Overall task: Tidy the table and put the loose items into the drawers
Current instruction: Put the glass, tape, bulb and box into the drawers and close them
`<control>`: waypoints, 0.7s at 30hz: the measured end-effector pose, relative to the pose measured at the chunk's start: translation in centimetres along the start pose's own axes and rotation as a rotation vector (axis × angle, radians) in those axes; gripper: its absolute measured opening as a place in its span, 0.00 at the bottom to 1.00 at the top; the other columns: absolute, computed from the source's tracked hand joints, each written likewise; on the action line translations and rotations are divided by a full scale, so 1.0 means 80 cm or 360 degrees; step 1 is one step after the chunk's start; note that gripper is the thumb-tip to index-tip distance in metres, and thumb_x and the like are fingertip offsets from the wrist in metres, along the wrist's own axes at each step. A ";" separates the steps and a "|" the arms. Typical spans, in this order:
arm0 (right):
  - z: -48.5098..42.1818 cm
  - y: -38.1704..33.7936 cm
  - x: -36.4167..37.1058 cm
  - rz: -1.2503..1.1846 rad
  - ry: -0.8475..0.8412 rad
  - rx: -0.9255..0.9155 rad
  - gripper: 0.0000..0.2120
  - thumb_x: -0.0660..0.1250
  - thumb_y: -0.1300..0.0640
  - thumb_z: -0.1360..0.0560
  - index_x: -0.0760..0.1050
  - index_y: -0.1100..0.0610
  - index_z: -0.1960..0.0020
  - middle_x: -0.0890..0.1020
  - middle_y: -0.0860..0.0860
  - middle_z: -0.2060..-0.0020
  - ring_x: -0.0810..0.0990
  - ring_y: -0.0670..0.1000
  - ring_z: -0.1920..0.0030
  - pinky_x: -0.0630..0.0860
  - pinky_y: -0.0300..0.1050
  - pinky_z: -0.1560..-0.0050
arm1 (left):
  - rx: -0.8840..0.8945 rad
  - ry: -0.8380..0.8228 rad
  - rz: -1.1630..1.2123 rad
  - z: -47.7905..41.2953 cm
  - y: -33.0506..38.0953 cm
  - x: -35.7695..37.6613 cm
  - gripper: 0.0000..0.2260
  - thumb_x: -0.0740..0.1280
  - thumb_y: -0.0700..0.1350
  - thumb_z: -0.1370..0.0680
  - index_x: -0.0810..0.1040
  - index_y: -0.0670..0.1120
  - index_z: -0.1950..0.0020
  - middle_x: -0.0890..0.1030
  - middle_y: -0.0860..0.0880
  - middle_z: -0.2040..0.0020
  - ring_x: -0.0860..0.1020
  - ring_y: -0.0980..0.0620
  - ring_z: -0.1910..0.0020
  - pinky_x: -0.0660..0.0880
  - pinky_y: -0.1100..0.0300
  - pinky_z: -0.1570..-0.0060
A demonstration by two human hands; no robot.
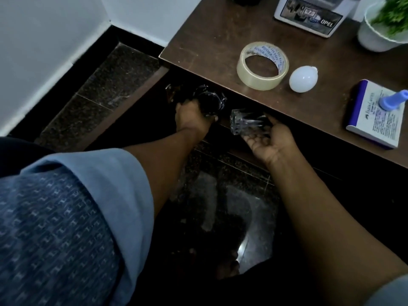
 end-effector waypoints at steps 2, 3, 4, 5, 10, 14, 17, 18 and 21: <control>-0.005 -0.001 0.007 0.0020 0.0020 -0.0032 0.13 0.56 0.55 0.15 0.75 0.60 0.37 0.79 0.58 0.40 0.79 0.57 0.36 0.73 0.54 0.31 | -0.0020 -0.0016 0.0080 -0.001 -0.004 0.003 0.33 0.79 0.57 0.30 0.76 0.43 0.30 0.80 0.41 0.33 0.73 0.38 0.30 0.68 0.54 0.32; -0.007 -0.003 0.009 0.0047 0.0032 -0.0055 0.13 0.54 0.55 0.15 0.75 0.59 0.39 0.79 0.57 0.41 0.80 0.55 0.42 0.73 0.52 0.32 | -0.0018 -0.0011 0.0166 0.001 -0.004 0.003 0.35 0.80 0.55 0.30 0.73 0.44 0.28 0.79 0.41 0.32 0.72 0.38 0.29 0.68 0.54 0.30; -0.009 -0.002 0.016 0.0061 0.0036 -0.0074 0.13 0.53 0.56 0.15 0.74 0.60 0.44 0.78 0.56 0.45 0.80 0.53 0.48 0.73 0.50 0.34 | -0.0026 0.0003 0.0253 0.002 -0.010 -0.001 0.38 0.81 0.52 0.31 0.70 0.45 0.25 0.78 0.40 0.31 0.72 0.38 0.29 0.69 0.53 0.29; -0.011 -0.002 0.024 0.0034 0.0039 -0.0096 0.13 0.52 0.57 0.15 0.74 0.60 0.48 0.78 0.56 0.49 0.78 0.52 0.52 0.73 0.50 0.35 | -0.0034 0.0001 0.0323 0.002 -0.016 -0.003 0.41 0.82 0.51 0.32 0.67 0.46 0.23 0.78 0.40 0.31 0.72 0.38 0.29 0.71 0.51 0.28; -0.018 0.000 0.066 0.0028 -0.0030 -0.0216 0.12 0.53 0.64 0.15 0.73 0.60 0.51 0.77 0.55 0.55 0.77 0.52 0.55 0.74 0.50 0.33 | -0.0027 -0.0088 0.0374 -0.001 -0.021 -0.001 0.45 0.82 0.53 0.33 0.65 0.50 0.21 0.78 0.43 0.30 0.73 0.42 0.28 0.73 0.49 0.30; -0.027 0.012 0.091 0.0410 -0.0005 -0.0296 0.15 0.56 0.67 0.16 0.73 0.56 0.59 0.77 0.51 0.60 0.77 0.45 0.61 0.79 0.35 0.45 | 0.0004 -0.0130 0.0266 -0.006 -0.016 -0.001 0.37 0.81 0.54 0.31 0.72 0.47 0.26 0.80 0.42 0.32 0.75 0.40 0.30 0.75 0.50 0.32; -0.041 0.018 0.089 0.0756 0.0062 -0.0276 0.11 0.62 0.62 0.17 0.77 0.55 0.58 0.78 0.48 0.63 0.79 0.42 0.69 0.76 0.33 0.72 | 0.0009 -0.0164 0.0212 -0.009 -0.019 0.001 0.34 0.80 0.56 0.30 0.74 0.46 0.29 0.80 0.40 0.33 0.75 0.40 0.31 0.75 0.50 0.33; -0.044 0.018 0.088 0.0853 0.0073 -0.0277 0.08 0.63 0.60 0.17 0.78 0.56 0.54 0.78 0.47 0.62 0.79 0.42 0.68 0.78 0.35 0.69 | 0.0012 -0.0172 0.0191 -0.008 -0.019 0.002 0.34 0.79 0.57 0.30 0.74 0.47 0.29 0.79 0.39 0.33 0.74 0.39 0.31 0.75 0.49 0.33; -0.050 0.016 0.097 0.1022 -0.0033 -0.0290 0.07 0.65 0.56 0.18 0.82 0.56 0.47 0.83 0.48 0.63 0.81 0.47 0.64 0.81 0.42 0.59 | 0.0030 -0.0167 0.0102 -0.004 -0.015 0.003 0.34 0.78 0.60 0.30 0.74 0.47 0.30 0.78 0.38 0.34 0.74 0.38 0.32 0.76 0.48 0.34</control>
Point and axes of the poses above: each hand's wrist, its own z-axis away from the middle knuckle, its own x-axis out of the palm, y = z × x, the point moved 10 cm from there along -z, towards the middle knuckle
